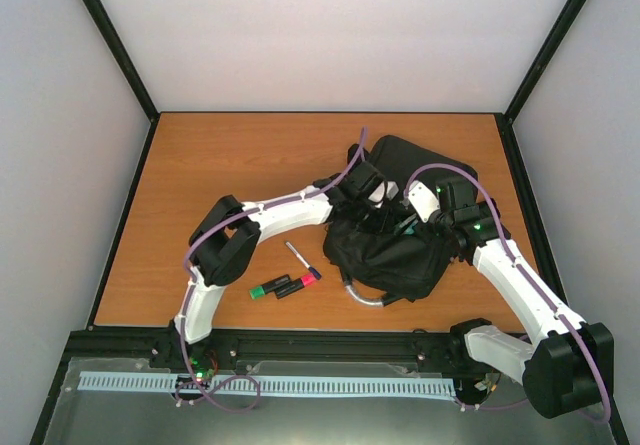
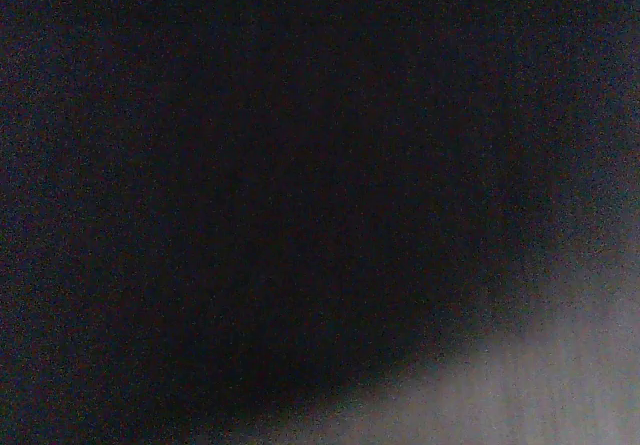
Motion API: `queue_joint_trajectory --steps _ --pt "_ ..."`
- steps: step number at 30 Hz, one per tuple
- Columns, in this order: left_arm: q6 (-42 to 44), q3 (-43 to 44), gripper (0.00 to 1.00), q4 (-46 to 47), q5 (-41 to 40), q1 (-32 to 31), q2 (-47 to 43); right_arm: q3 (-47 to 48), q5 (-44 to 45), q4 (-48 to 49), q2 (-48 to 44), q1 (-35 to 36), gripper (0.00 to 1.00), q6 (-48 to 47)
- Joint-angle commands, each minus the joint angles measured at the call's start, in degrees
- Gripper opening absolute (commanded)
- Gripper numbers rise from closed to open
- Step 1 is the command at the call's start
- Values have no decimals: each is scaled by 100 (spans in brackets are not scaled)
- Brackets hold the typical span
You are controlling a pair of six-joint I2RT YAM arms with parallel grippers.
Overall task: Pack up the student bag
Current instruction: Place the stationery in the student bag.
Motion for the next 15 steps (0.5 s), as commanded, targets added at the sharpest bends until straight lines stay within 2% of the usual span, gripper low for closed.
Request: queue_joint_trajectory --steps 1,9,15 --pt "-391 533 1 621 -52 -30 403 43 -267 296 -36 15 3 -6" --pt "-867 521 1 1251 -59 -34 586 41 -251 303 -36 8 3 -12" --pt "-732 52 2 1163 -332 -38 5 34 -250 304 -46 10 3 -16"
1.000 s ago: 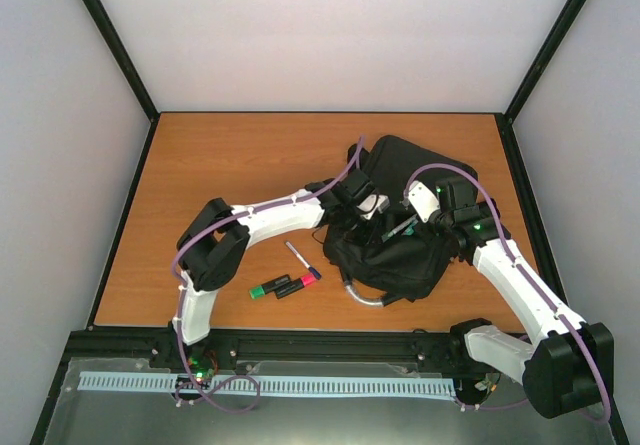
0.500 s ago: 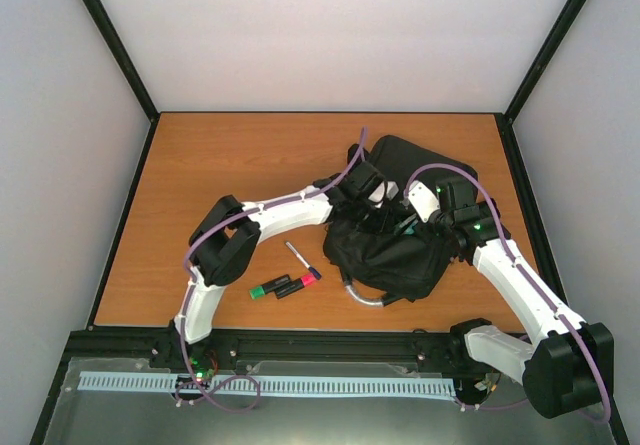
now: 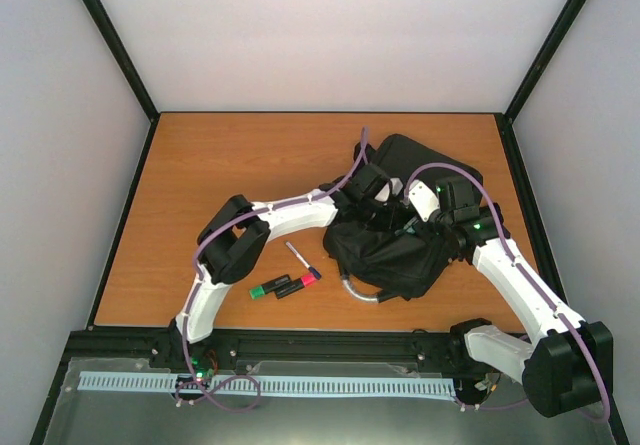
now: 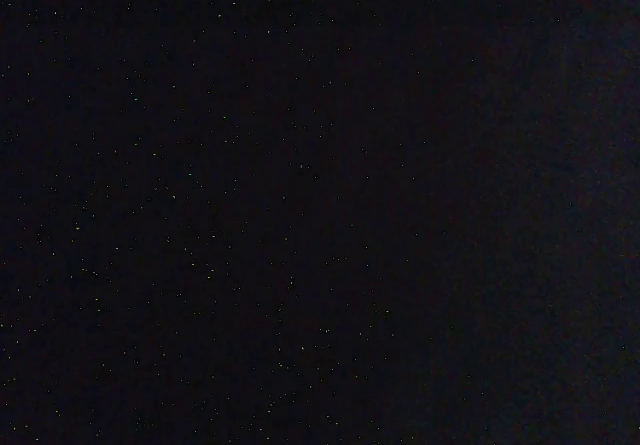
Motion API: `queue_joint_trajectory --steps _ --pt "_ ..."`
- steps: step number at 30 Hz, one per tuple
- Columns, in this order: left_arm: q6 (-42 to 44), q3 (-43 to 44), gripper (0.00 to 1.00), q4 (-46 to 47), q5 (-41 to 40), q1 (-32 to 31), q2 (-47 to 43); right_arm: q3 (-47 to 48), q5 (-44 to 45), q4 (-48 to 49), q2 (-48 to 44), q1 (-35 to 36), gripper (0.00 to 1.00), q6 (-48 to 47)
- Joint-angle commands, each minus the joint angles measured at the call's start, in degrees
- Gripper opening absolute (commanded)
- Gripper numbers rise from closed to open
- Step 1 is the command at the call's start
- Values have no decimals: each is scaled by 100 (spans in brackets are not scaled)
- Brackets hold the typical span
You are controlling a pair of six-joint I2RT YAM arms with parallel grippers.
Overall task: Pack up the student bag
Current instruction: Place the stationery in the student bag.
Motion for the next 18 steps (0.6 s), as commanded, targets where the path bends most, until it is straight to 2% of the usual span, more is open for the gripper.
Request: queue_joint_trajectory --steps 1,5,9,13,18 --pt "7 -370 3 279 -373 -11 -596 35 -310 255 -78 27 3 -18" --pt "15 -967 3 367 -582 -18 -1076 30 -309 253 -88 26 3 -27" --pt "-103 -1396 2 621 -632 -22 -1174 35 -326 251 -85 23 3 -27" --pt "-207 -1405 1 854 -489 -64 -923 36 -349 257 -61 27 3 -18" --pt "-179 -963 1 928 -433 -189 -416 34 -345 259 -56 25 3 -19"
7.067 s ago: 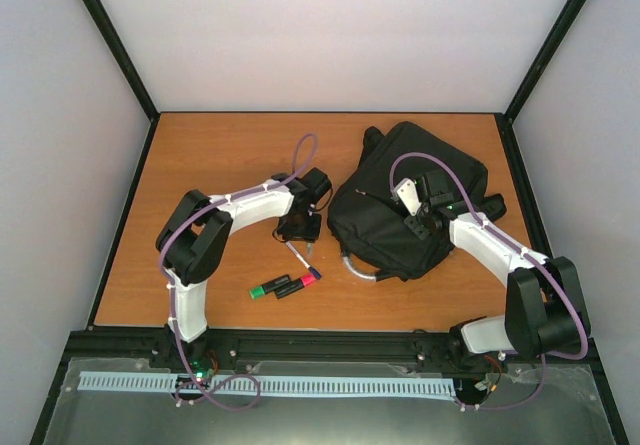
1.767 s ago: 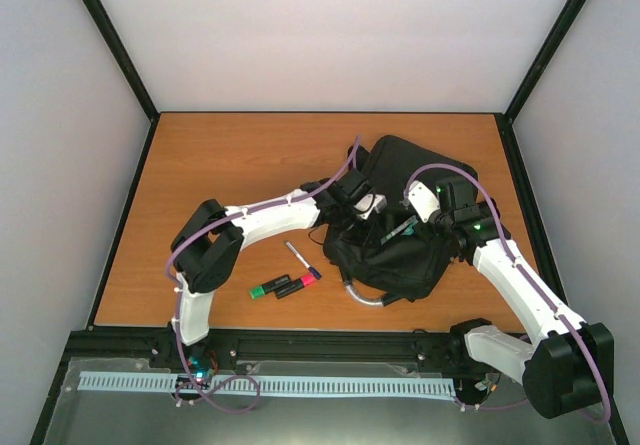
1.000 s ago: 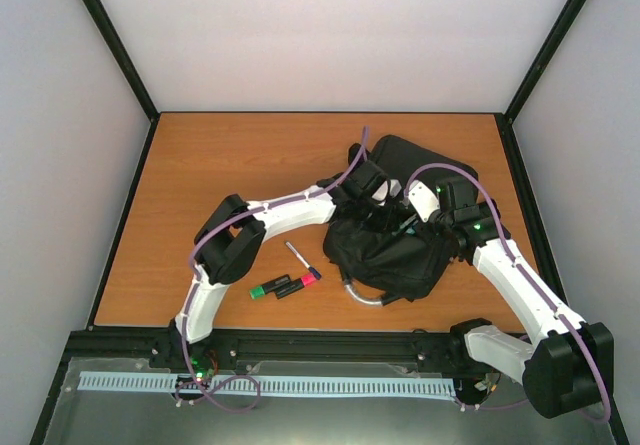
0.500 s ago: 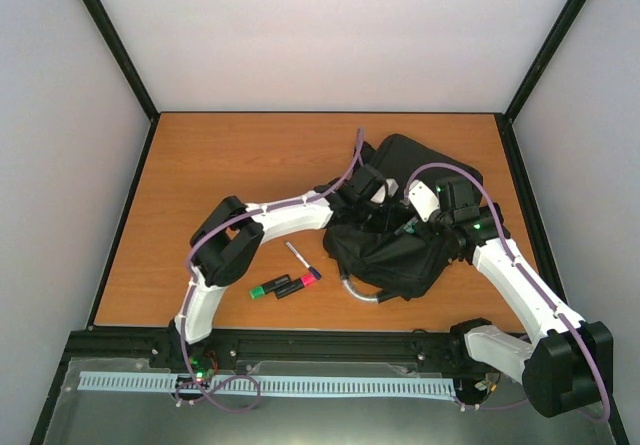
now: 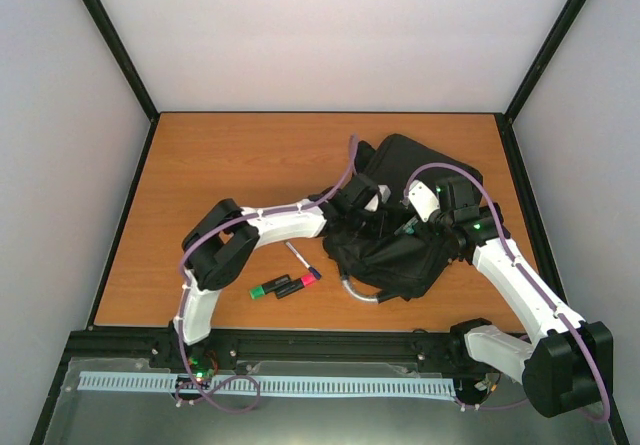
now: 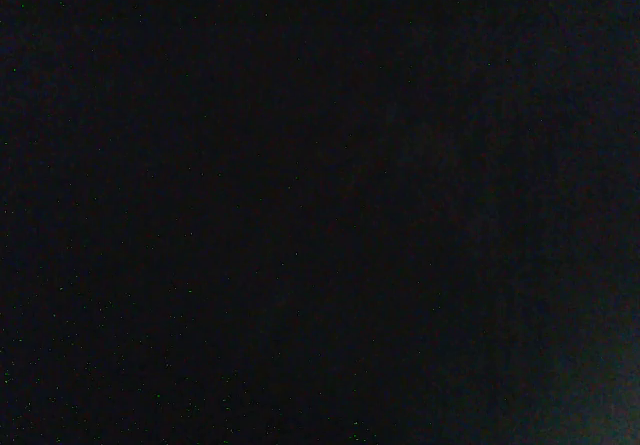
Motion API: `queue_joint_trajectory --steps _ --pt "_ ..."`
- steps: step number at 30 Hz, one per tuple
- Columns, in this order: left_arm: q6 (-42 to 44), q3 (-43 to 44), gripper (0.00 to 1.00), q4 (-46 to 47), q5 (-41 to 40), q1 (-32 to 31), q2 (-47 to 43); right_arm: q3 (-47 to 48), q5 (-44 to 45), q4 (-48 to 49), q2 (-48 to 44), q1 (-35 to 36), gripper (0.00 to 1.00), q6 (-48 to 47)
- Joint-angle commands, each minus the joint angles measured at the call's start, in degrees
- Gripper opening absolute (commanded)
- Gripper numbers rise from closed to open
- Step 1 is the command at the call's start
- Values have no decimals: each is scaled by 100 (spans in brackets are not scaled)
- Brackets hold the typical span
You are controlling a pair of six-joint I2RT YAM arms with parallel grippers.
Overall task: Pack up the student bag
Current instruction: Place the stationery in the student bag.
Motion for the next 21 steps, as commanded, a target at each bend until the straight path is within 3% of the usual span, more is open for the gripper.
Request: queue_joint_trajectory --steps 1,8,12,17,19,20,21 --pt "-82 503 1 314 45 -138 481 29 -306 266 -44 21 3 -22" --pt "-200 994 1 745 -161 -258 906 18 -271 266 -39 22 3 -26" --pt "-223 697 1 1119 -200 -272 683 9 -246 265 -21 21 3 -27" --pt "3 326 2 897 -288 -273 153 11 -250 277 14 22 3 -21" --pt "130 279 7 657 -221 -272 -19 14 -258 283 14 23 3 -26" --pt "214 268 13 526 -153 -273 -106 14 -267 277 14 24 3 -29" --pt "309 251 25 323 -82 -273 -153 11 -272 280 14 24 3 -28"
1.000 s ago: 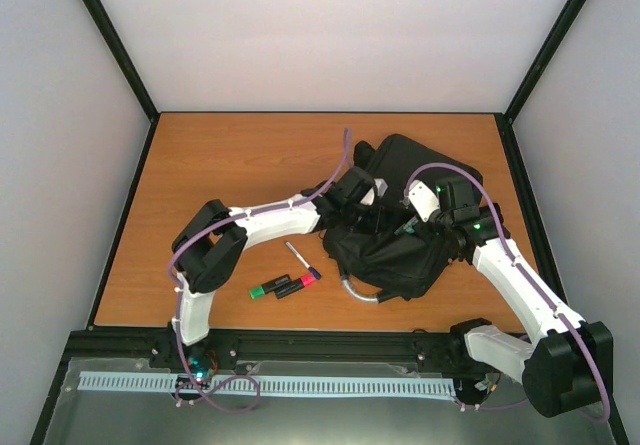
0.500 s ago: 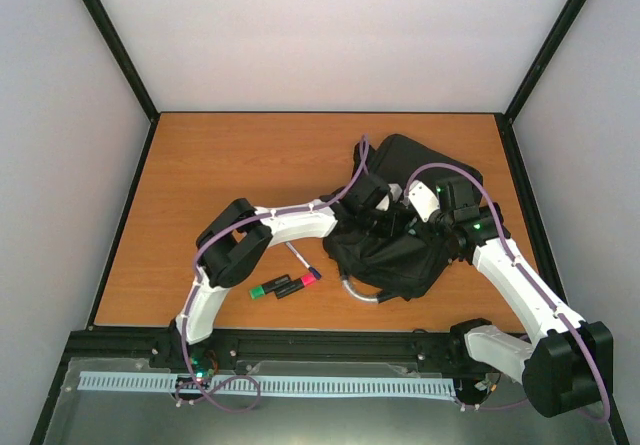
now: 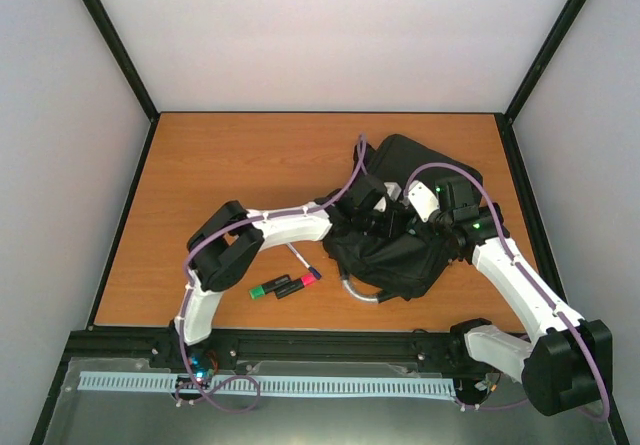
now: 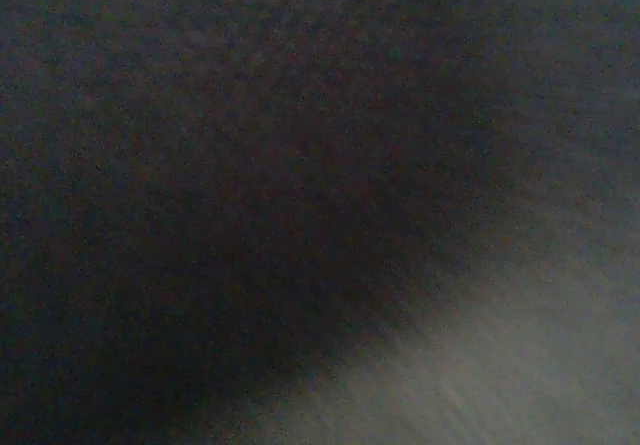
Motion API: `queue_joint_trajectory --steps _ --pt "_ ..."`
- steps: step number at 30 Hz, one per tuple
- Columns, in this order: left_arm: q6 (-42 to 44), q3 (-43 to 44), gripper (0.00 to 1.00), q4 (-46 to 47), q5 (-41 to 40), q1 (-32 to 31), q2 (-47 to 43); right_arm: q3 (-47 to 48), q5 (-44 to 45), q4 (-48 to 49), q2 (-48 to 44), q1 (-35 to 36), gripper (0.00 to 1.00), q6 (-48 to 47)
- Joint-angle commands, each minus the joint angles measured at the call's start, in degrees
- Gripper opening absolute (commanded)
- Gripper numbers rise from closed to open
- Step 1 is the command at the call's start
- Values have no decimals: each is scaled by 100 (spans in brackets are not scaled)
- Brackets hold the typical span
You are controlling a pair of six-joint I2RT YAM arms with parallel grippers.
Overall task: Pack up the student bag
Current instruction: Place the stationery in the student bag, then adjust the stationery at the center of the board.
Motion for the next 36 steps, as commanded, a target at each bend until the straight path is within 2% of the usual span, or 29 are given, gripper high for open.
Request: queue_joint_trajectory --steps 1,3,6,7,12,15,20,24,28,31,34,36 --pt "473 -27 39 -525 115 -43 -540 9 -275 290 -23 29 3 -25" --pt "687 -225 58 -713 160 -43 -719 9 -276 279 -36 29 3 -40" --pt "753 -765 96 -748 37 -43 -1230 12 -269 271 -57 28 3 -38" --pt "734 -906 99 -823 -61 -43 -1397 9 -274 282 -61 33 3 -41" --pt "532 -1237 100 -1623 -332 -43 -1826 43 -373 228 -95 27 3 -29" --pt "795 -1386 100 -2048 -355 -41 -2112 28 -386 217 -131 30 3 -42" --pt "1170 -1694 100 -2595 -974 -43 -2761 45 -398 176 -33 32 3 -62" --pt "1317 -1987 100 -2705 -1675 -43 -3195 62 -429 139 63 29 3 -83" --pt "1388 -2373 100 -2474 -1846 -41 -3690 65 -434 127 52 30 3 -82" --pt "1134 -2340 100 -2680 -2689 -39 -4026 56 -435 123 43 28 3 -79" --pt "81 -2117 100 -3577 -3752 61 -4006 62 -439 117 43 32 3 -83" --pt "297 -1872 100 -4125 -3392 148 -3508 66 -443 114 43 36 3 -77"
